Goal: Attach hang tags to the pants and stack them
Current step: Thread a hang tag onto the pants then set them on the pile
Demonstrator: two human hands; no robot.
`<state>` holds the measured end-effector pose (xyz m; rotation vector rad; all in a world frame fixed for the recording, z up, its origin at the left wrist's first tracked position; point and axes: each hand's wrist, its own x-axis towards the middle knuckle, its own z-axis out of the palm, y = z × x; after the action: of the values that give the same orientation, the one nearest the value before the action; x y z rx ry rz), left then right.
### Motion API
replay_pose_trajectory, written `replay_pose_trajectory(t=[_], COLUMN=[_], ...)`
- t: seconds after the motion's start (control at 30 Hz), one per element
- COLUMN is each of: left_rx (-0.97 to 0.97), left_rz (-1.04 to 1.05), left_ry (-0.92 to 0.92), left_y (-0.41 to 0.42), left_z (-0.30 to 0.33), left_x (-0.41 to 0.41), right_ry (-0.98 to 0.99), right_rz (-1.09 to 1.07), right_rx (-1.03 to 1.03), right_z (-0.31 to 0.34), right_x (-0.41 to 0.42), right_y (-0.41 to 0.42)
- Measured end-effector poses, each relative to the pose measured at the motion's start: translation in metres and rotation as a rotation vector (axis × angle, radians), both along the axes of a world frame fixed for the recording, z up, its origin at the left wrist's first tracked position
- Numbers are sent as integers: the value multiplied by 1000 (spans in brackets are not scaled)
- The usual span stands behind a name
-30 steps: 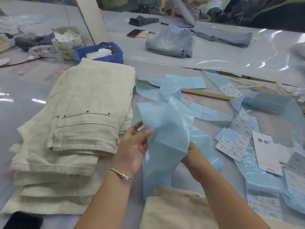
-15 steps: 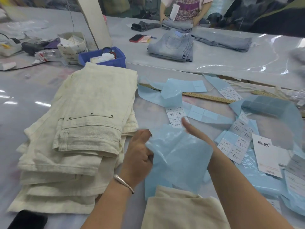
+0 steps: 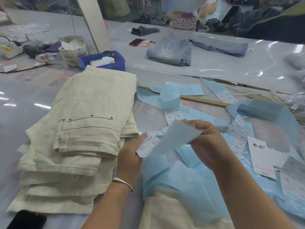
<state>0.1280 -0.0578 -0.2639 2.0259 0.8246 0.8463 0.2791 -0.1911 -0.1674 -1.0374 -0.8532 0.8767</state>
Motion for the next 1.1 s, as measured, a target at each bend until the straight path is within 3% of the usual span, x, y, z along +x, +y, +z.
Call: replay_pose_trajectory(t=[0.1,0.27,0.43,0.57,0.73,0.8,0.9,1.0,1.1], left_rx=[-207,-582,-429,-369,-411,-408,-483,-622,-831], left_rz=[140,124,-50,-102,-257,-325,-352,-438,-491], left_ry=[-108,-298,-235,-202,-152,-128,-91,-174,-327], left_y=[14,30,30,26,18,13,5,-3,-4], left_z=[6,22,38,43,46,44,38,36,34], left_x=[8,20,24,25,23,21,18,11,7], right_ry=[-146,-484,-95,-417,-612,-552,-287,-43,-62], right_rz=[29,-68,-224,-344,-282,-307,-298,-303,-337], right_rx=[-99,-639,-493,-581,-368,-323,-274,-273,-358], right_z=[-11,-48,-35,-33,-34,-38,-39,-35,-32], right_x=[-2,3,5,-7,-13,-14,-13,-10,-7], right_y=[-20,-38,-24,-3,10,15,19,21,25])
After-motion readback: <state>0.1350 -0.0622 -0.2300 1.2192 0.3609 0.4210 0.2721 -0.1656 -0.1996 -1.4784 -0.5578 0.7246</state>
